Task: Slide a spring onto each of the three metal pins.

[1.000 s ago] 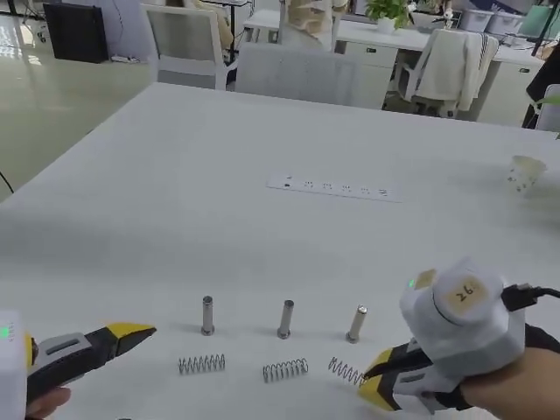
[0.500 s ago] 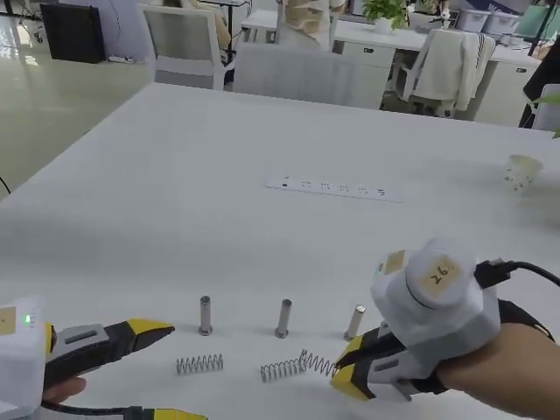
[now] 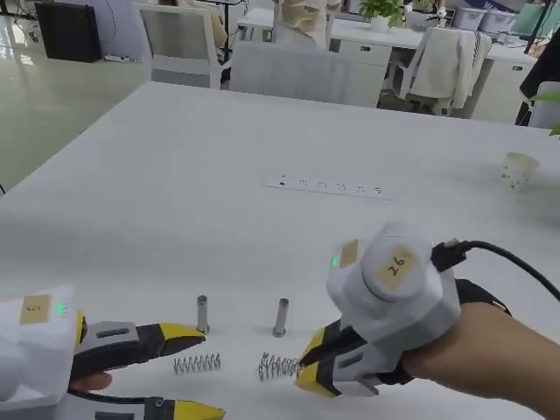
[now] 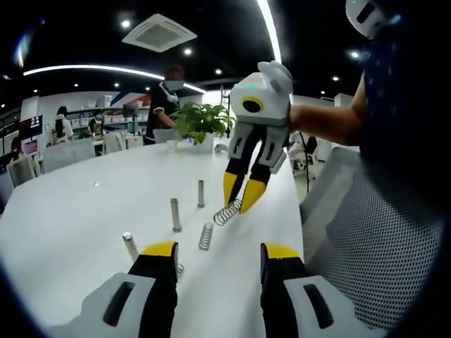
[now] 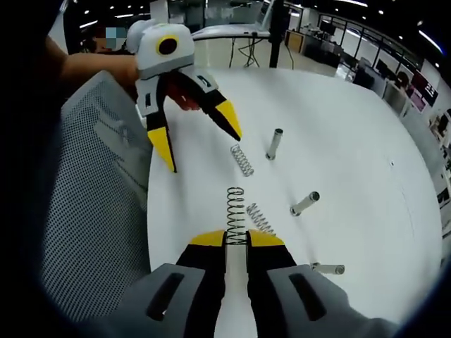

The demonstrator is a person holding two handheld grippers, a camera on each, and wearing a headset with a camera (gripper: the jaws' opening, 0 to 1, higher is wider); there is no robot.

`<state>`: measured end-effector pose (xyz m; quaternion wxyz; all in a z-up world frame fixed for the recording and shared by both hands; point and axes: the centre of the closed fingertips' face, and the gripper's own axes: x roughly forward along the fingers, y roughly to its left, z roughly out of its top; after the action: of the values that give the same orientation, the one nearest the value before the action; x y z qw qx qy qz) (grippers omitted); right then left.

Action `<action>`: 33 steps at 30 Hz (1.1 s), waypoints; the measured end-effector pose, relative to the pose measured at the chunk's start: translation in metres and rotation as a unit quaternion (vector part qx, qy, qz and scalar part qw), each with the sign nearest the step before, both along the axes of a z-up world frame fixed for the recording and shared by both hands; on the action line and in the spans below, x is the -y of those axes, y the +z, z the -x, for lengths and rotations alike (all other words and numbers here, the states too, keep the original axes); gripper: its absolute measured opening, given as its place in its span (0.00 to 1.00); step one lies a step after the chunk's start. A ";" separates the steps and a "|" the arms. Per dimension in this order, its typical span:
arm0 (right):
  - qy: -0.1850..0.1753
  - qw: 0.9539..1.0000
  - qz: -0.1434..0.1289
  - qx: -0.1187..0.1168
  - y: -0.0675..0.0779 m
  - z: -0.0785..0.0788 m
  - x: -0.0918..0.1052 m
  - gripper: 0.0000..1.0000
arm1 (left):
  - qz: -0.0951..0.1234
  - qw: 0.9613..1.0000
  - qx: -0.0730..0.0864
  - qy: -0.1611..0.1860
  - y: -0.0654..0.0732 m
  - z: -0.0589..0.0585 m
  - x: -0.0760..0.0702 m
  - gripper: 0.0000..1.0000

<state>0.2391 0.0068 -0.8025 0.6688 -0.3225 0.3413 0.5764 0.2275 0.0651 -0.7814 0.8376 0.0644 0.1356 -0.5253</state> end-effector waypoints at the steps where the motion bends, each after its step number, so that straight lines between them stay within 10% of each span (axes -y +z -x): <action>1: 0.004 1.000 0.000 0.001 0.000 0.001 -0.002 0.08 | 0.000 1.000 0.002 -0.002 0.001 0.000 0.000 0.39; 33: 0.095 0.995 0.007 0.014 0.010 0.023 -0.026 0.08 | -0.016 0.996 0.010 -0.083 0.009 0.011 0.024 0.06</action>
<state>0.2160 0.0327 -0.7927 0.6134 -0.3664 0.3040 0.6301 0.2169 0.0409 -0.7723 0.7910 0.0937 0.1298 -0.5905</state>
